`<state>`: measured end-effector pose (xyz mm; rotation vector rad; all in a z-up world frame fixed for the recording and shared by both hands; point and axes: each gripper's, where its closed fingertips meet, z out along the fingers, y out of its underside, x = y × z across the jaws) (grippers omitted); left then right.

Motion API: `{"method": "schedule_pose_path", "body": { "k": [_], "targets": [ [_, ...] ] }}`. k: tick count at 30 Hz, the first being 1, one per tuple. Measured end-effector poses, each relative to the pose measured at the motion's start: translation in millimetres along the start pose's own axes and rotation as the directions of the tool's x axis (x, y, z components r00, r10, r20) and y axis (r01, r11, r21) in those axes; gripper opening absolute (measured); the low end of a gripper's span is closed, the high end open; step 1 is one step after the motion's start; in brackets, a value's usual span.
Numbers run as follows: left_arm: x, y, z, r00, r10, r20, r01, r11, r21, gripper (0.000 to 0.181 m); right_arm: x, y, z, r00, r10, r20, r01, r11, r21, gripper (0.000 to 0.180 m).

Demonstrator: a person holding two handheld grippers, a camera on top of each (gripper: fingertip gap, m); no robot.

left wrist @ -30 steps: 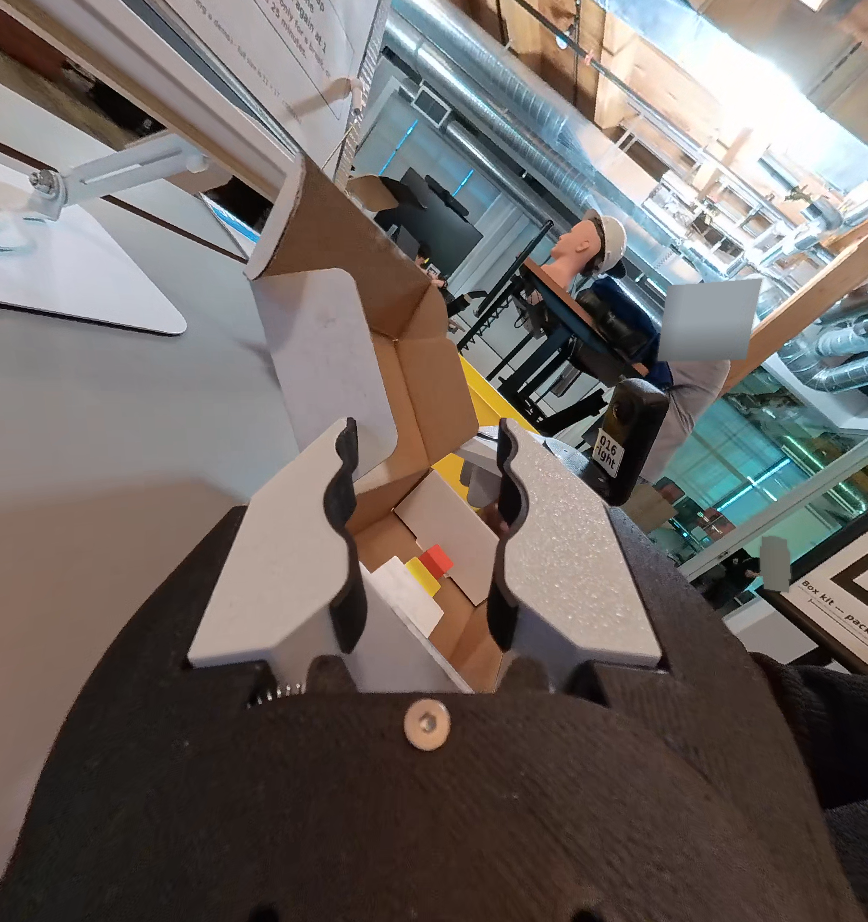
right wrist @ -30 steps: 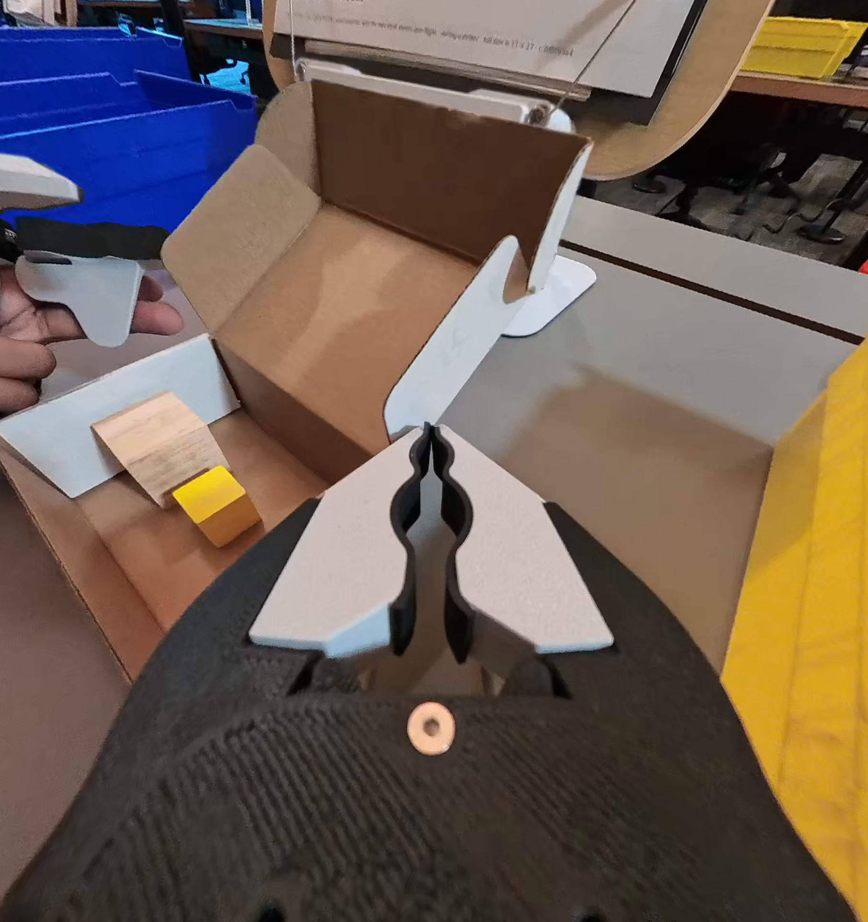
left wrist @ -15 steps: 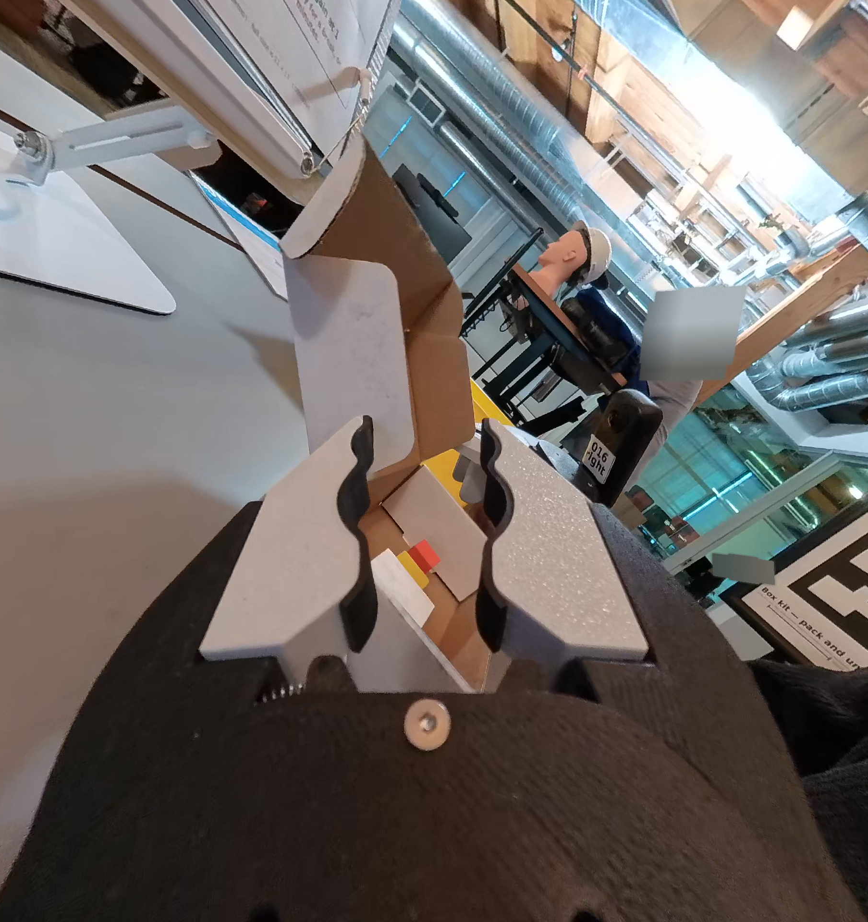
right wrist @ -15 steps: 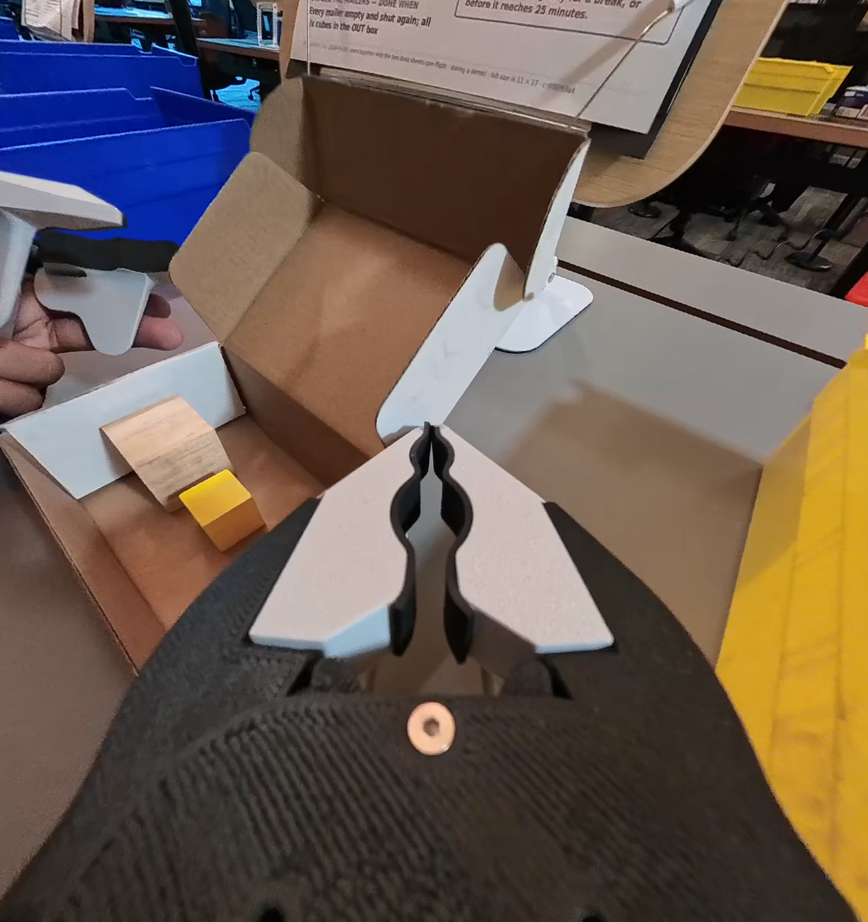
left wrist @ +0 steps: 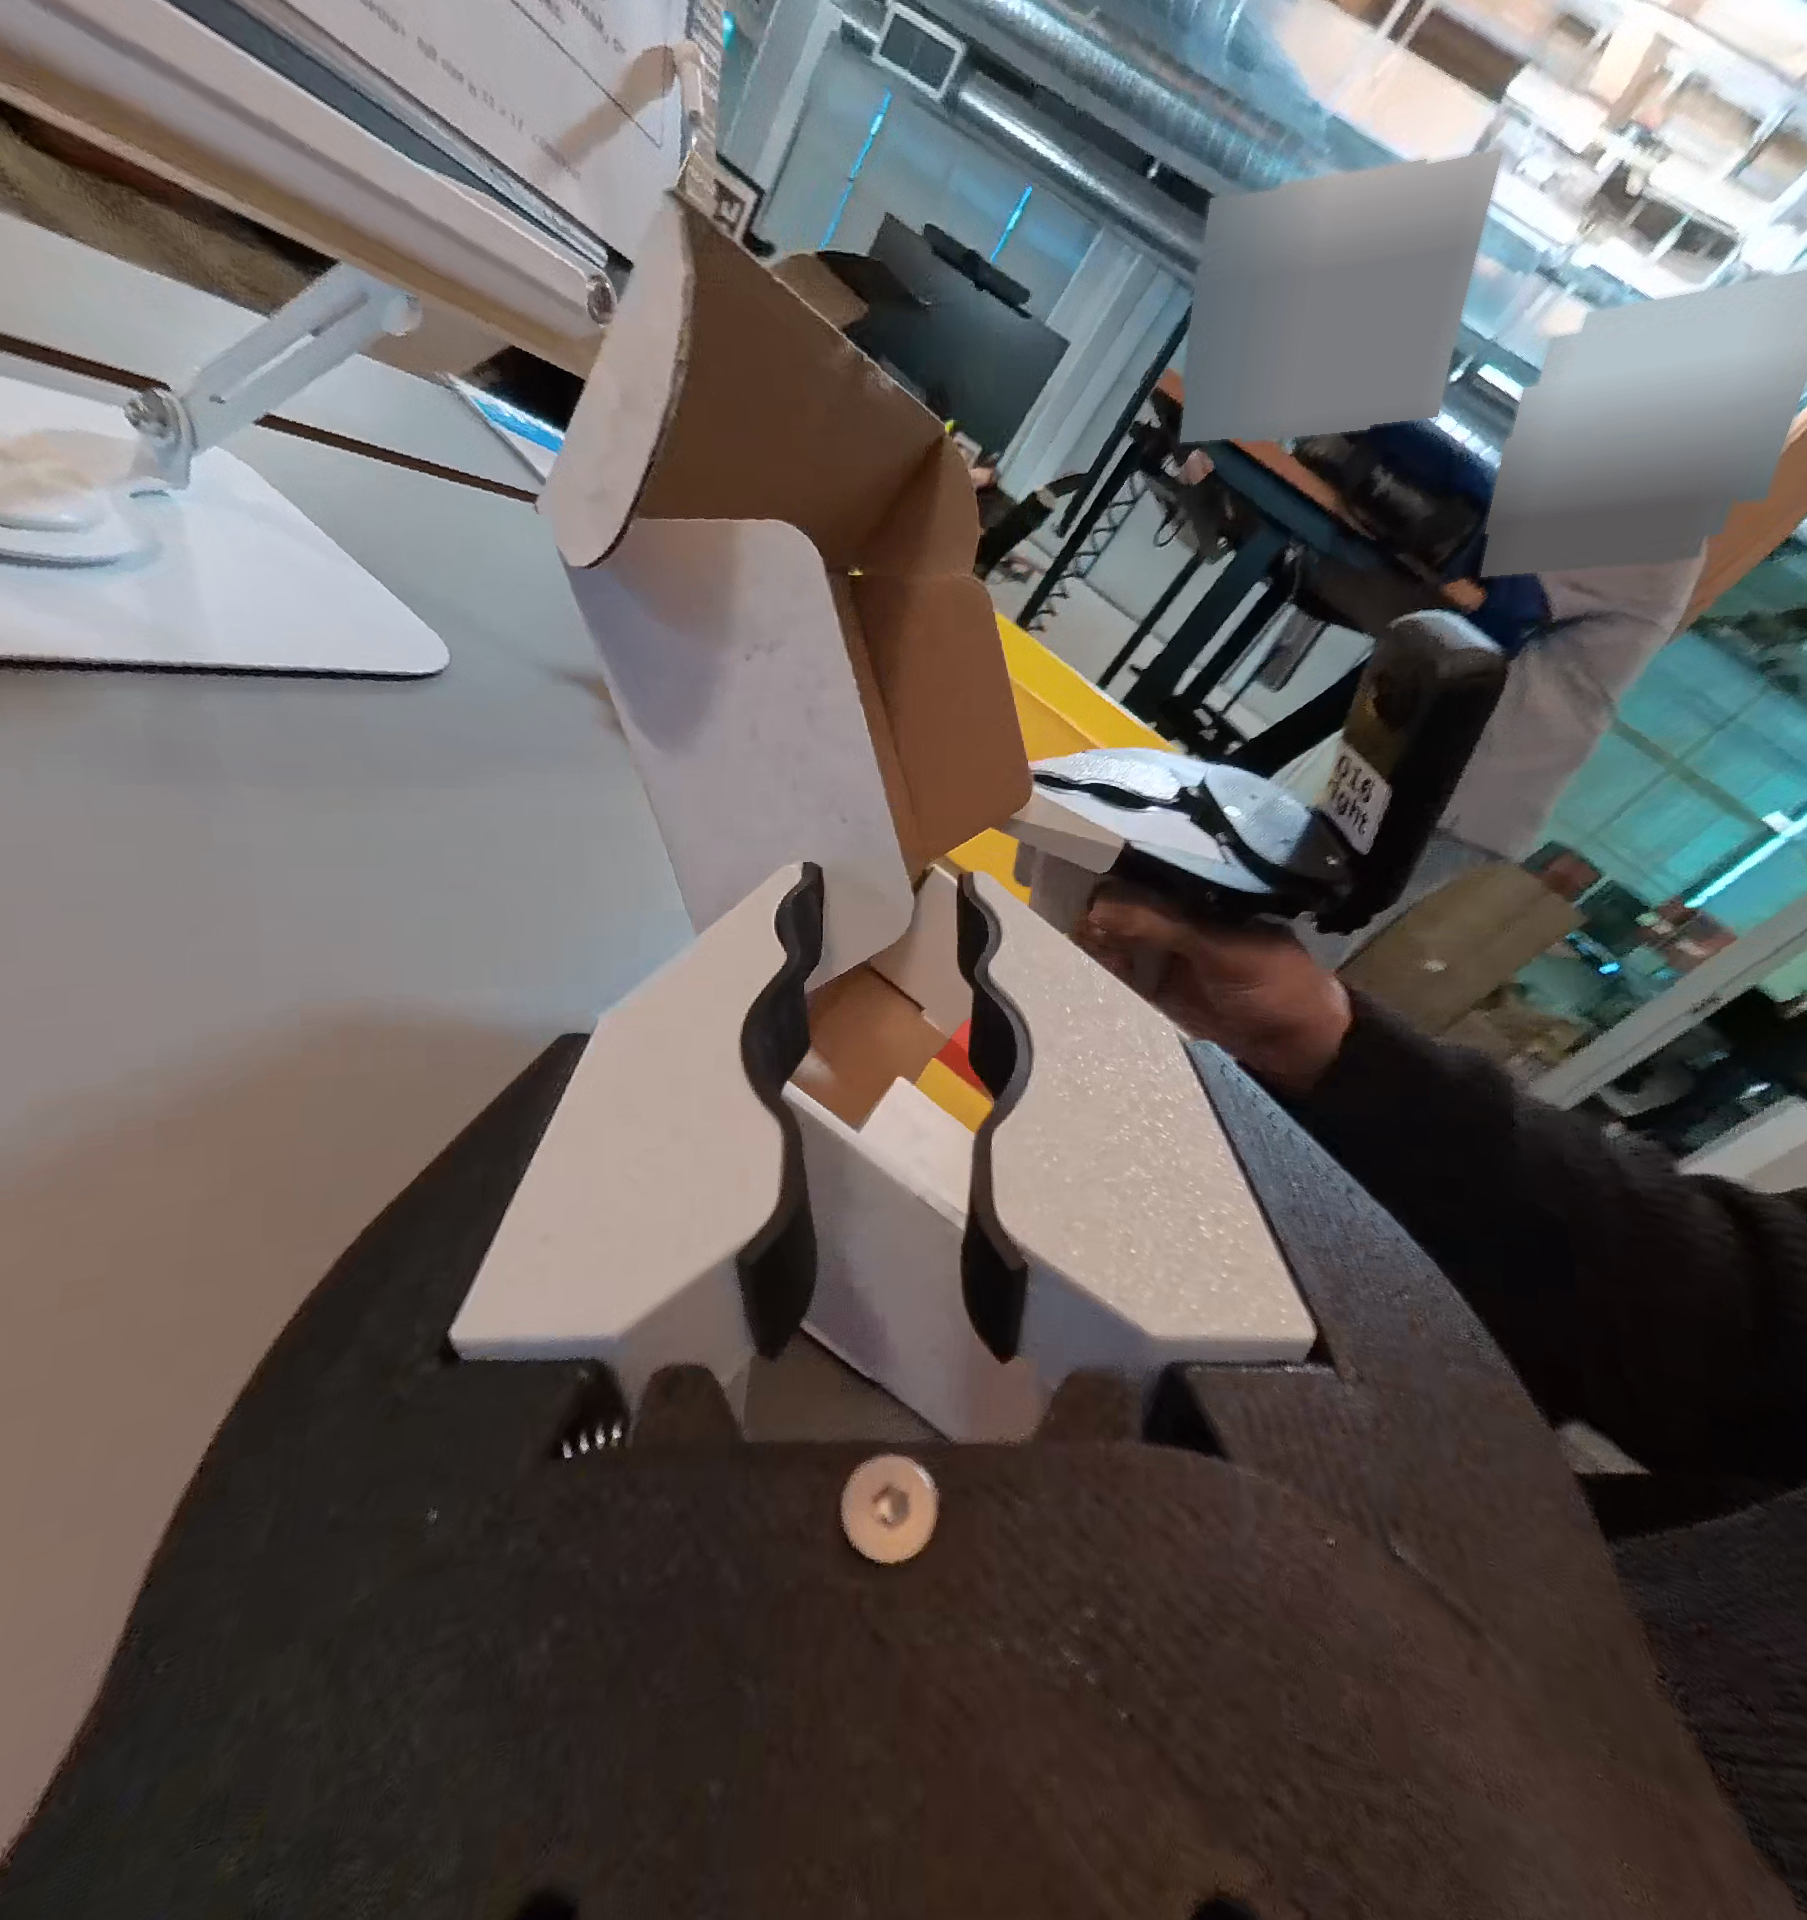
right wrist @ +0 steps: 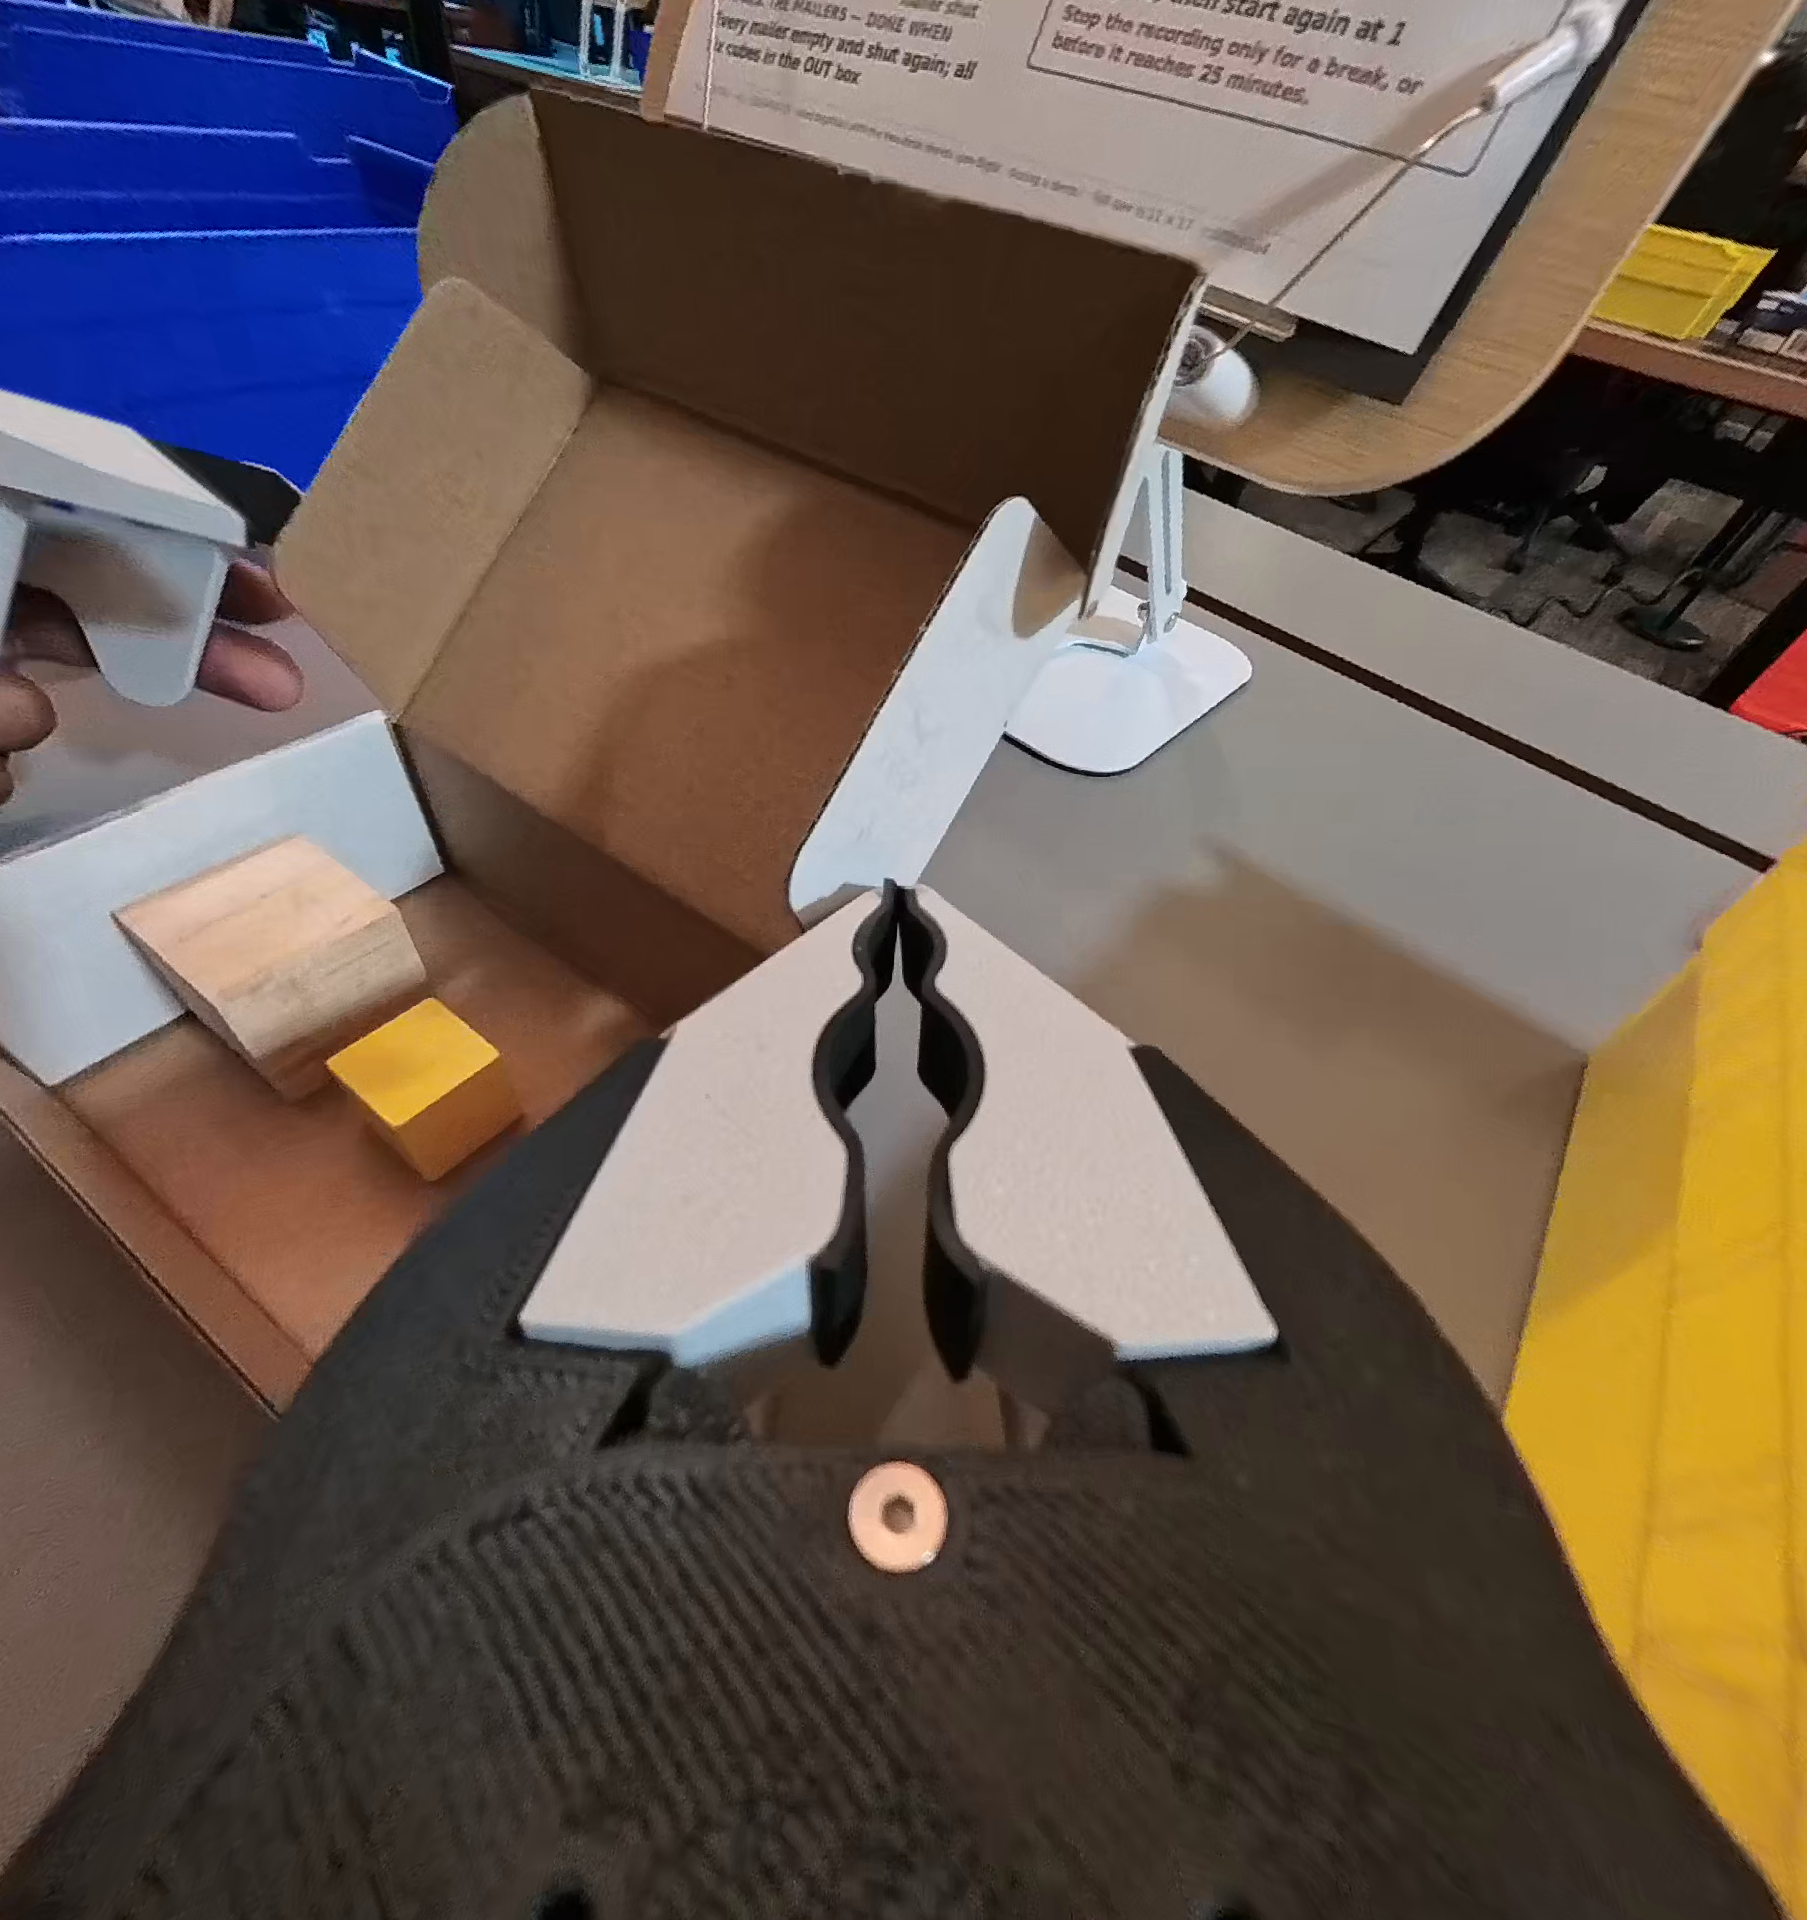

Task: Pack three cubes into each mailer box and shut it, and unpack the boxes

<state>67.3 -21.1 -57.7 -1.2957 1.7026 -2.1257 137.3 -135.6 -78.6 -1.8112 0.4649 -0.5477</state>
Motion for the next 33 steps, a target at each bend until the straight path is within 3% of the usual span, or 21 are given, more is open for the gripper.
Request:
{"method": "schedule_pose_path", "body": {
  "k": [1,7,15,33],
  "targets": [
    [-0.8,0.6,-1.0,0.999,0.032,0.019,-0.032,0.999,-0.003,0.023,-1.1,-0.5,0.9,1.000,-0.017,0.000,0.017,1.000,0.000,0.000],
    [-1.1,4.0,-6.4,0.986,0.154,0.067,-0.153,0.988,-0.029,0.016,-6.3,-2.2,3.9,0.997,-0.072,0.017,0.072,0.997,0.005,0.000],
    [2.2,5.9,-9.3,0.979,0.200,0.051,-0.198,0.979,-0.041,0.016,-10.6,-2.6,3.7,0.977,0.154,0.144,-0.156,0.988,-0.002,0.000],
    [4.1,9.1,-12.1,0.961,0.272,0.044,-0.269,0.961,-0.067,0.016,-15.0,-2.9,2.5,0.990,0.059,0.132,-0.060,0.998,0.003,0.000]
  ]
}}
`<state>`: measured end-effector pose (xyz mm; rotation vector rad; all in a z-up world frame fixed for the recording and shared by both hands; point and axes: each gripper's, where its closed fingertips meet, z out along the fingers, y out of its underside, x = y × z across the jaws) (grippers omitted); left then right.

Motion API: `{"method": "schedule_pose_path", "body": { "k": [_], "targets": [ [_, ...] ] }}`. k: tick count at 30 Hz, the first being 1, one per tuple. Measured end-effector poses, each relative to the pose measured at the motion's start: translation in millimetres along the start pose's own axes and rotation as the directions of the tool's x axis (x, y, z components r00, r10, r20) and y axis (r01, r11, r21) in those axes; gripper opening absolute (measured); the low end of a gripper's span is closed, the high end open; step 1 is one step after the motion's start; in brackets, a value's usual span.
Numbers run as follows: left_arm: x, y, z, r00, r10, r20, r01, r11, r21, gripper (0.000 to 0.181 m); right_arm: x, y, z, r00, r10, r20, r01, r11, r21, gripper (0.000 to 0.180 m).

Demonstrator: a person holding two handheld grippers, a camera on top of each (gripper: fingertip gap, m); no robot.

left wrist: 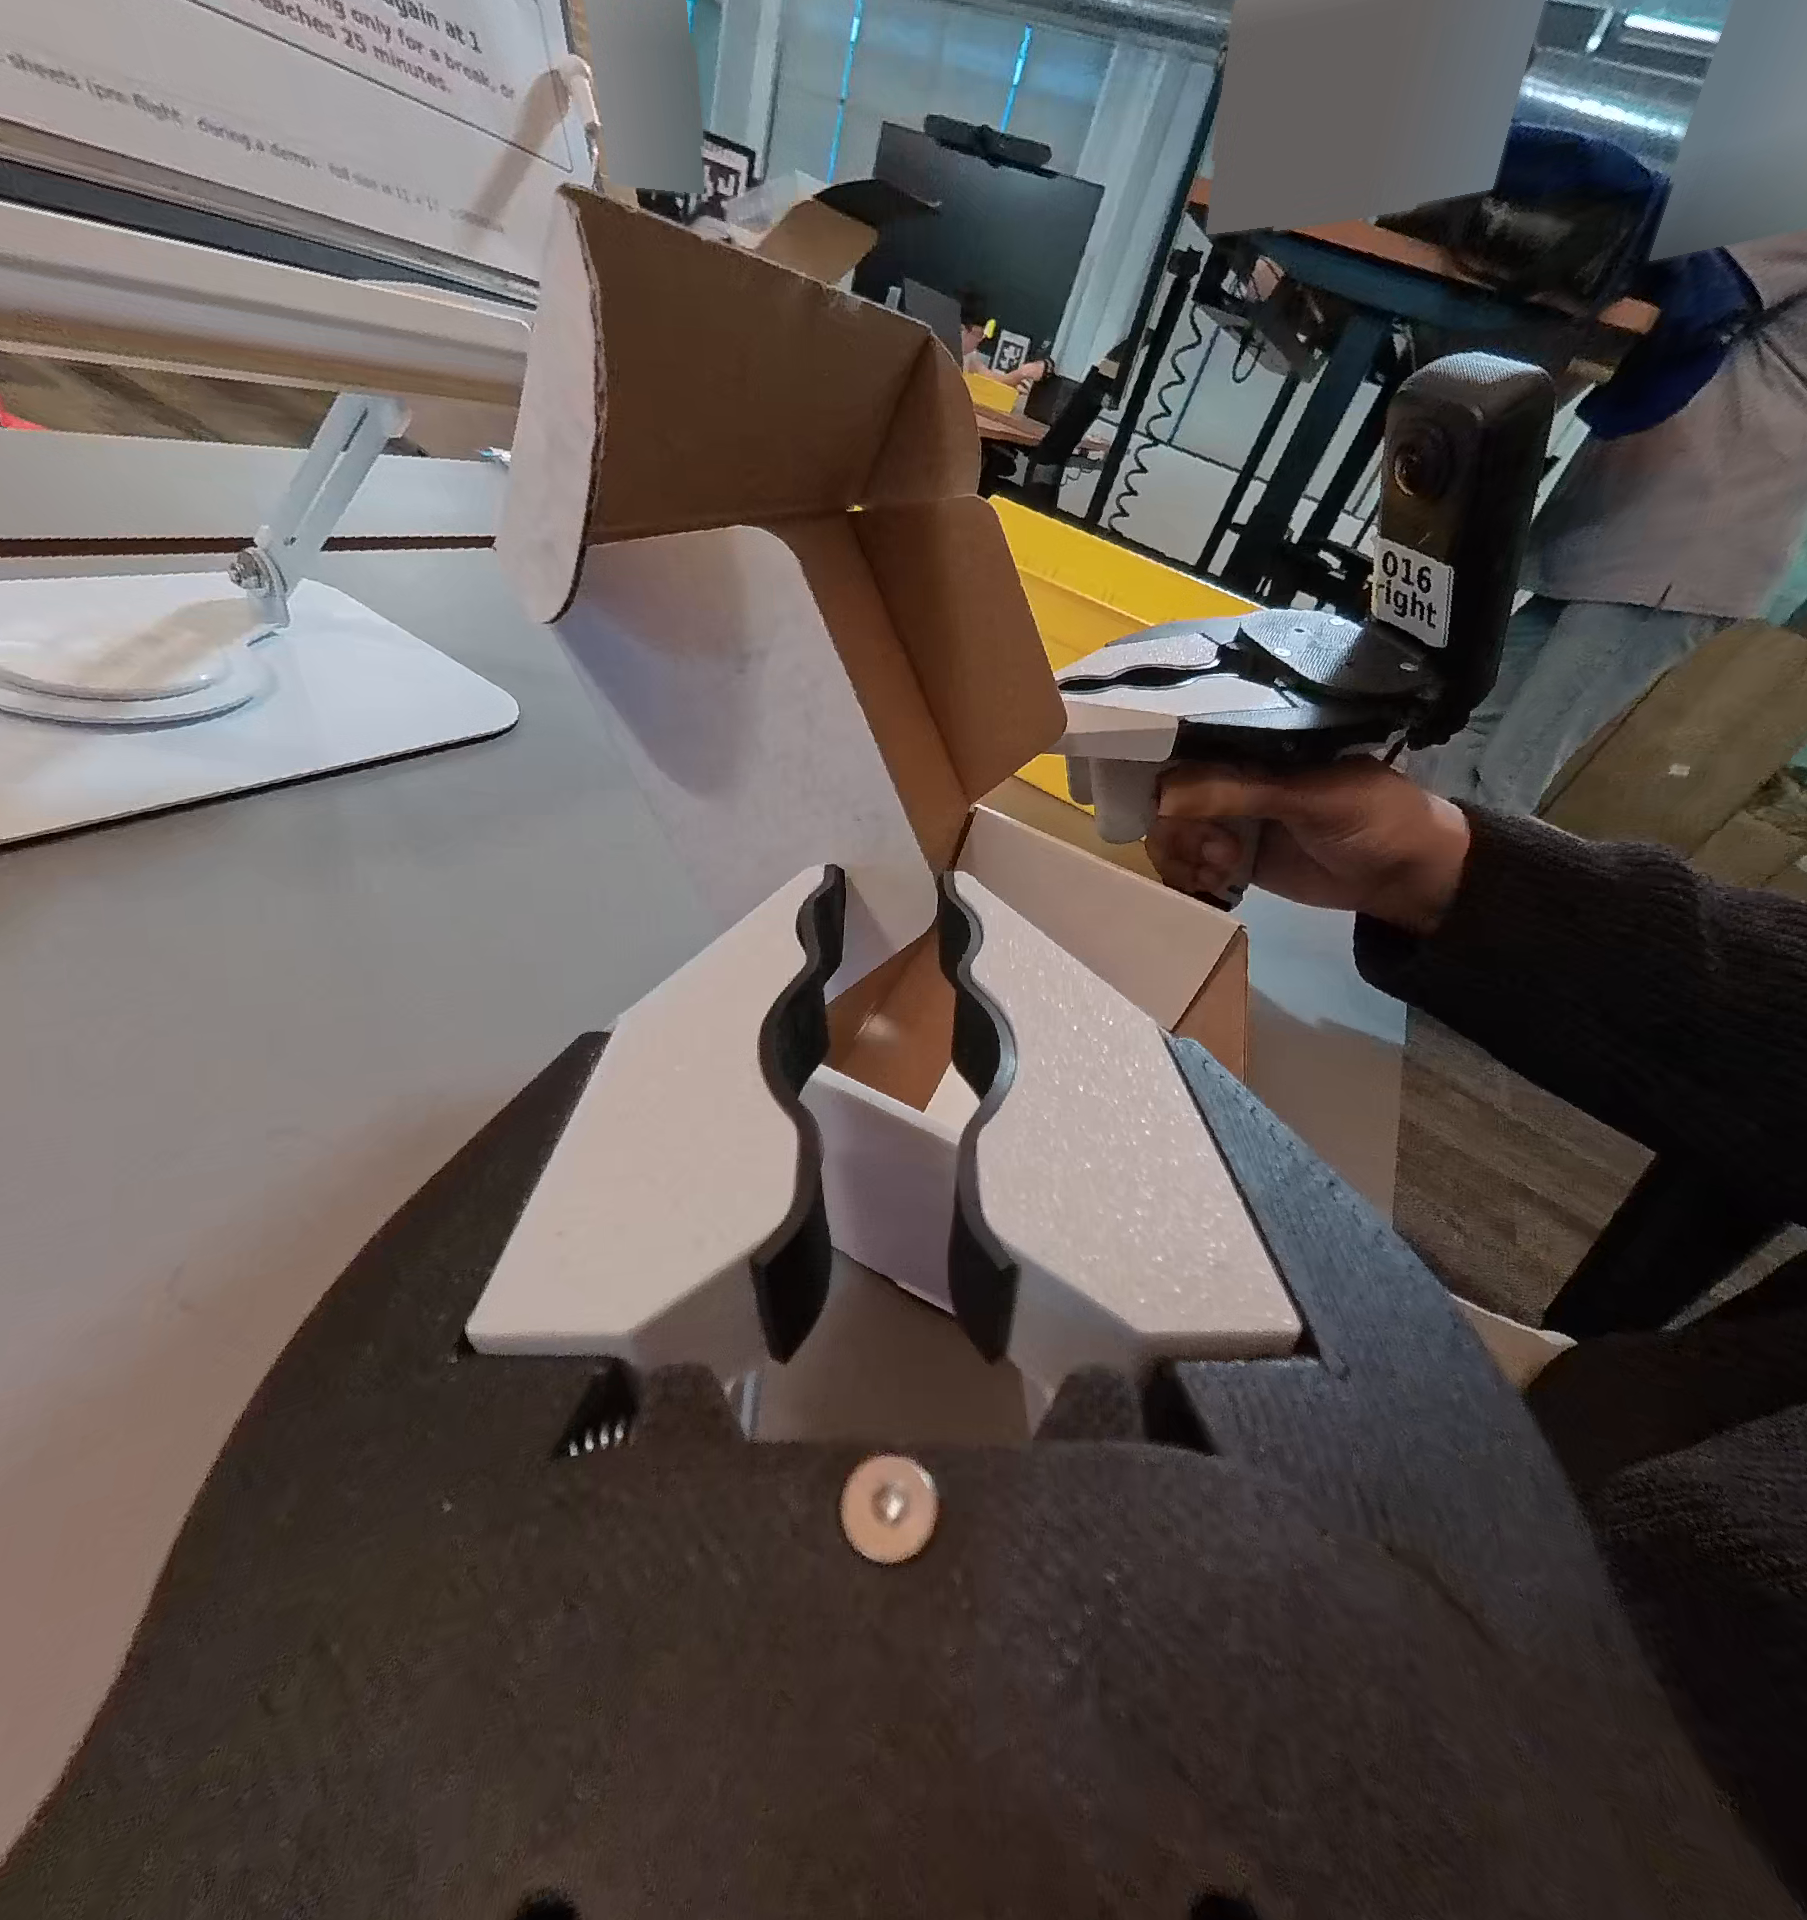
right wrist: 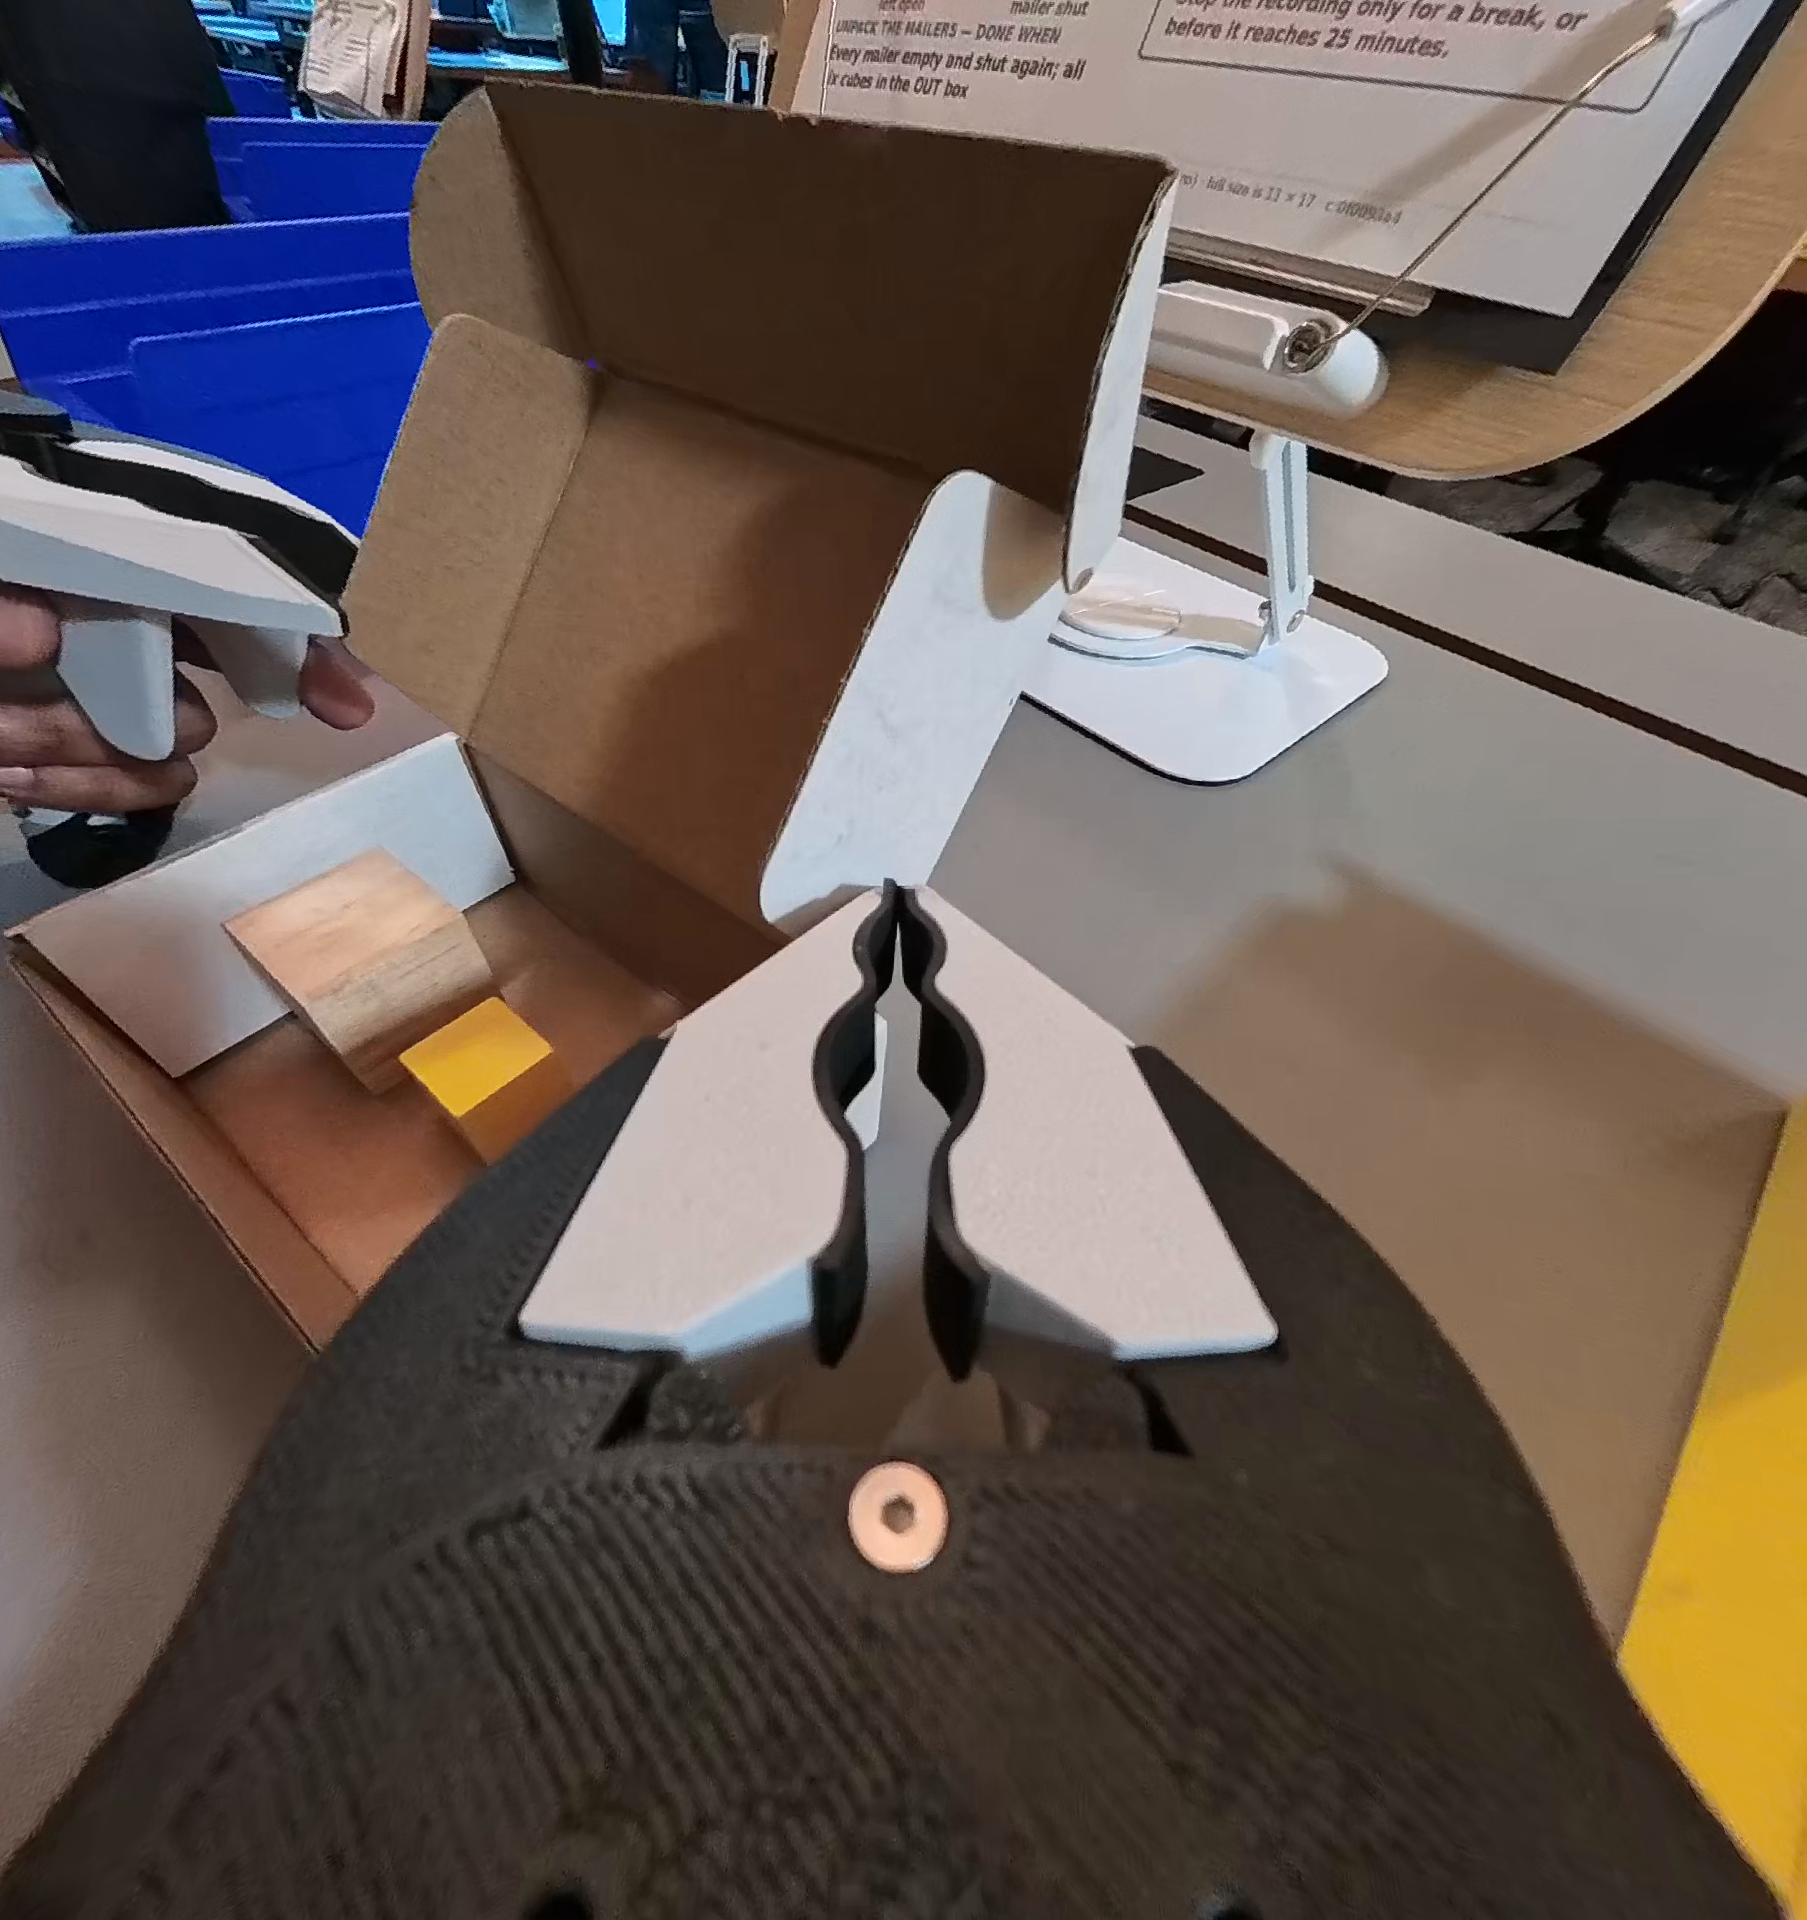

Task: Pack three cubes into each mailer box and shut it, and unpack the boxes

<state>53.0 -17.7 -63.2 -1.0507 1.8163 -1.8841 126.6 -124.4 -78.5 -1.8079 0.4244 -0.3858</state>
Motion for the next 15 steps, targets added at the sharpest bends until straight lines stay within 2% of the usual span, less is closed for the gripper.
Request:
{"method": "schedule_pose_path", "body": {
  "k": [6,15],
  "targets": [
    [0.5,0.7,-0.4,1.000,0.028,0.002,-0.028,1.000,-0.011,0.016,0.3,-0.3,0.5,0.999,-0.044,-0.019,0.044,0.999,0.002,0.000],
    [2.7,6.2,-0.1,0.976,0.211,0.048,-0.208,0.976,-0.066,0.015,0.9,0.3,0.8,0.993,-0.106,-0.047,0.106,0.994,-0.007,0.000]
  ]
}}
